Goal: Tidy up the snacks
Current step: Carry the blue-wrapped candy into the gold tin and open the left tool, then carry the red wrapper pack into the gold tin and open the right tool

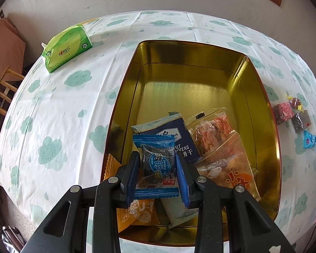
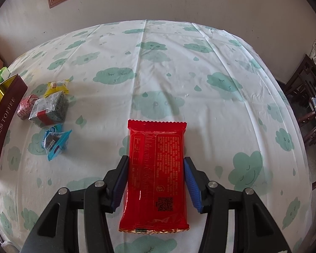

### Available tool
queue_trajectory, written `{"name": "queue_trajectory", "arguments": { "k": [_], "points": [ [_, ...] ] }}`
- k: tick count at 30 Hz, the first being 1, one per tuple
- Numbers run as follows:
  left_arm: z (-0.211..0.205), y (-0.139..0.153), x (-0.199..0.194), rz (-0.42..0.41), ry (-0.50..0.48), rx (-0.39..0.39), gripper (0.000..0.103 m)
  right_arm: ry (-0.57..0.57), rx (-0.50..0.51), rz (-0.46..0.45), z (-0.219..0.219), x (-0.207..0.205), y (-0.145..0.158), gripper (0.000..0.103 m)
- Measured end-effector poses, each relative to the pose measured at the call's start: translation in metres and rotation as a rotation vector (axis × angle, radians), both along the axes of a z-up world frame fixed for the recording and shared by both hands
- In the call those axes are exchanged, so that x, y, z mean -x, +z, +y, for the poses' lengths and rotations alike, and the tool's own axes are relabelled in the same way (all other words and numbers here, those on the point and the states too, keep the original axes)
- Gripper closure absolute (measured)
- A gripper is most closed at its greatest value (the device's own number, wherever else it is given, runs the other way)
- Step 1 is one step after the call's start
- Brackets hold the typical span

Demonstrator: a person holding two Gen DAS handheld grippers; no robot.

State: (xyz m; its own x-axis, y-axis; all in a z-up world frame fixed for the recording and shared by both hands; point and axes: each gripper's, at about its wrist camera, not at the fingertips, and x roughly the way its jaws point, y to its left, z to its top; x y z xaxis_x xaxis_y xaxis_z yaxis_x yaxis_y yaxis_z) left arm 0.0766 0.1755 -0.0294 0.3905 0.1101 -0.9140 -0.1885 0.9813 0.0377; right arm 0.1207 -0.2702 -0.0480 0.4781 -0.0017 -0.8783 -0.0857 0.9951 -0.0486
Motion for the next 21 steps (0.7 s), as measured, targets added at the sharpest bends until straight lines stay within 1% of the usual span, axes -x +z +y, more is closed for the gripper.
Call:
{"name": "queue_trajectory", "arguments": {
  "k": [1,5,7,11,12,15,16,18,21],
  "points": [
    [0.000,0.000,0.000,0.000,0.000,-0.004,0.068,0.000,0.003,-0.001,0.000,0.000,0.000,0.052],
    [0.000,0.001,0.001,-0.005,-0.004,-0.015,0.063,-0.002,0.006,-0.001,0.001,0.001,0.000,0.052],
    [-0.001,0.002,0.002,-0.010,-0.007,-0.018,0.058,-0.002,0.009,-0.004,0.001,0.001,0.000,0.052],
    [-0.001,0.006,0.005,-0.022,-0.006,-0.010,0.053,-0.003,0.016,-0.008,0.001,0.001,0.001,0.053],
    [-0.001,0.008,0.006,-0.029,-0.006,-0.009,0.051,-0.003,0.017,-0.009,0.001,0.001,0.001,0.053],
    [-0.005,0.015,0.011,-0.054,-0.009,-0.035,0.038,-0.006,0.016,-0.011,0.002,0.001,0.001,0.054],
    [-0.006,0.017,0.012,-0.063,-0.014,-0.040,0.036,-0.006,0.015,-0.014,0.002,0.002,0.001,0.056],
    [-0.007,0.020,0.014,-0.073,-0.016,-0.044,0.035,-0.006,0.019,-0.022,0.004,0.003,0.001,0.058],
    [-0.008,0.023,0.016,-0.083,-0.011,-0.047,0.031,-0.010,0.031,-0.033,0.006,0.004,0.002,0.059]
  ]
}}
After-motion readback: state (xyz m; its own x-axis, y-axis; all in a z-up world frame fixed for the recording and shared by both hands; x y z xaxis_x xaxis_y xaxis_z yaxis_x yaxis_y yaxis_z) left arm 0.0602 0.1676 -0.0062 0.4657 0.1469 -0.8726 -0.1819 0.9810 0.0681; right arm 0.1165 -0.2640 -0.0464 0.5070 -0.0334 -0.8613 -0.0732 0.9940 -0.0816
